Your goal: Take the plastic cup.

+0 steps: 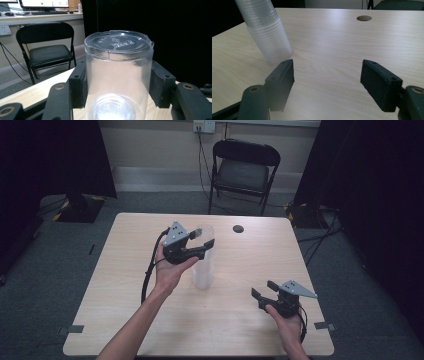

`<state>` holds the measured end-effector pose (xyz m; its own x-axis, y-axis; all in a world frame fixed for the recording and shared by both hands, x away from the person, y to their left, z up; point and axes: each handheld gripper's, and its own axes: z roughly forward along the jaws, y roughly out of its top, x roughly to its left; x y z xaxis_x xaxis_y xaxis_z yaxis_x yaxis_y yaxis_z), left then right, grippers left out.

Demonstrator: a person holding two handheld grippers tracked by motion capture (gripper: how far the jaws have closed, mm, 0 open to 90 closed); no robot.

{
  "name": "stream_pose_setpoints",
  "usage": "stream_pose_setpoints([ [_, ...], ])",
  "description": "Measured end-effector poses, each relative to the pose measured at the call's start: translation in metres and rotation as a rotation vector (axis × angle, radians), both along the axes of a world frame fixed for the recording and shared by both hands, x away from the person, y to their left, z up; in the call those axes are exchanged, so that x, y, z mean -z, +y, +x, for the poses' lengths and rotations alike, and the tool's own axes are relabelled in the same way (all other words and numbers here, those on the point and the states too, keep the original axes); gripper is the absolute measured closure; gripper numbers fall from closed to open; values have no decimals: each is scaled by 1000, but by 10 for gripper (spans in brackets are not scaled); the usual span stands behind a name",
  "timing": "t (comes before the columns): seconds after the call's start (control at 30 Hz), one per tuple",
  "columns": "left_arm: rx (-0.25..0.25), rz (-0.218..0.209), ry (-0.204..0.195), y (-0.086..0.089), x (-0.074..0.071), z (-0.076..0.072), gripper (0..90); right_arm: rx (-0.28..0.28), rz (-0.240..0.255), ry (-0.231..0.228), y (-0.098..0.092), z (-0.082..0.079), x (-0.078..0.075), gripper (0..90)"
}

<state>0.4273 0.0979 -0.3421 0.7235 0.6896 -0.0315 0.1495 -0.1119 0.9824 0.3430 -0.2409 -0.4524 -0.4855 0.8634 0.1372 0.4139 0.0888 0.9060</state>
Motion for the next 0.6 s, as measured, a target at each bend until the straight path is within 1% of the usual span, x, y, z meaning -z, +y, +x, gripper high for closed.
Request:
stream_pose_setpoints([
  [0.03,0,0,0,0,0,0,419,0,0,0,0,0,0,266],
  [0.07,-1,-15,3,0,-2,-1,419,3,2,4,-1,0,0,266],
  [0.1,-3,-22,-2,1,-3,-1,418,6,5,7,-1,0,0,266],
  [0.13,1,-20,-7,1,-5,-1,418,6,3,3,-2,0,0,266],
  [0.2,4,-29,-9,1,-8,-1,418,6,3,1,-2,0,0,267],
  [0.23,4,-33,-18,2,-10,-2,417,7,5,3,-2,-1,0,266],
  [0.3,4,-52,-26,3,-13,-3,417,9,6,3,-2,-1,0,267],
  [0.33,3,-70,-29,3,-14,-3,413,9,6,4,-2,-1,0,267],
  [0.5,-7,-125,-15,7,-17,-4,413,8,3,4,-2,-1,0,267],
  [0.53,-11,-133,-14,8,-18,-5,414,9,4,5,-2,-1,0,267],
  [0.57,-11,-133,-14,8,-18,-5,414,11,5,5,-2,-1,0,267],
  [0.6,-9,-154,-16,11,-21,-6,414,11,4,3,-3,-1,0,267],
])
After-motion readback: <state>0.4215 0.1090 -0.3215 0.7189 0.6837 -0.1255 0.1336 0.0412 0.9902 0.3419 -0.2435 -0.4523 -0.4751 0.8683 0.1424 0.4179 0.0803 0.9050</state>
